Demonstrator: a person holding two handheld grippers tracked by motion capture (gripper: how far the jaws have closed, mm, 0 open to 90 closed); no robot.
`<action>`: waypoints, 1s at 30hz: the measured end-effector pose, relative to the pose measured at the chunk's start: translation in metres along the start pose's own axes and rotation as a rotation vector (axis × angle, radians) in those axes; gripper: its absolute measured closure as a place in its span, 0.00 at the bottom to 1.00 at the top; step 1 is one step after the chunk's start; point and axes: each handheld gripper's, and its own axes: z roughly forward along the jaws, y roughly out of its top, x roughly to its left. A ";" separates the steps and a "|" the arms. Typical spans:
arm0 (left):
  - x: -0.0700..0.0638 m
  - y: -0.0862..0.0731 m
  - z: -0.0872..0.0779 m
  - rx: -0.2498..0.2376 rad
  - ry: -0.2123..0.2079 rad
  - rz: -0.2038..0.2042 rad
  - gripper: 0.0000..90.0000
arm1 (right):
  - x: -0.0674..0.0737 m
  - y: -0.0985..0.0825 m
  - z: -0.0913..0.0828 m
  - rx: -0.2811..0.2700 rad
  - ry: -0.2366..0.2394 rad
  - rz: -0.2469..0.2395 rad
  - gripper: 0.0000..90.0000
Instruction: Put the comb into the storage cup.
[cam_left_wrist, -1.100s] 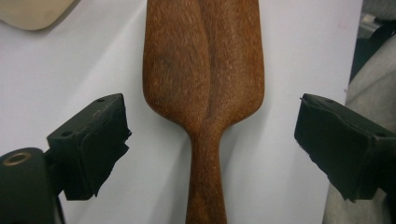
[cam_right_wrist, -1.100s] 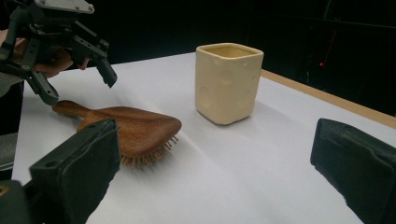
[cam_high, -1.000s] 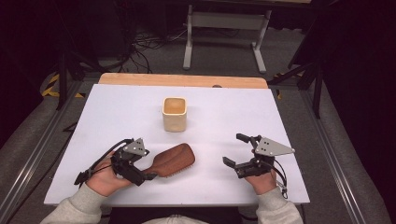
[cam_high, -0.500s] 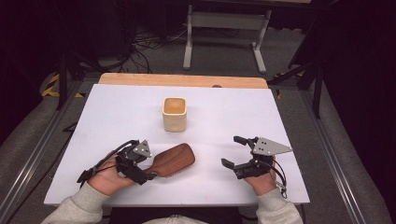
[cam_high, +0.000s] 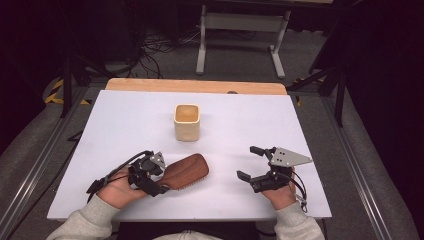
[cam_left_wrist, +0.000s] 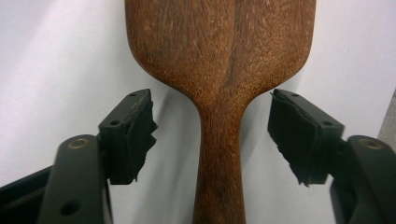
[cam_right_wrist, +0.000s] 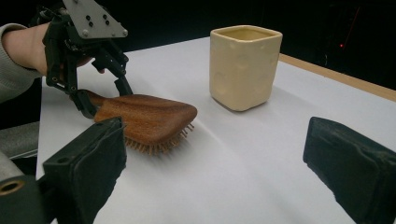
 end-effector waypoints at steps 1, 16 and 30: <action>0.000 0.000 0.000 0.000 0.000 0.000 0.41 | 0.000 0.000 0.000 0.000 0.000 0.000 0.08; -0.008 0.008 0.005 0.074 0.068 0.030 0.73 | 0.001 -0.001 0.000 0.003 0.002 0.005 0.08; -0.011 0.006 0.004 0.053 0.084 0.026 0.81 | 0.001 -0.001 0.001 0.010 0.002 0.003 0.08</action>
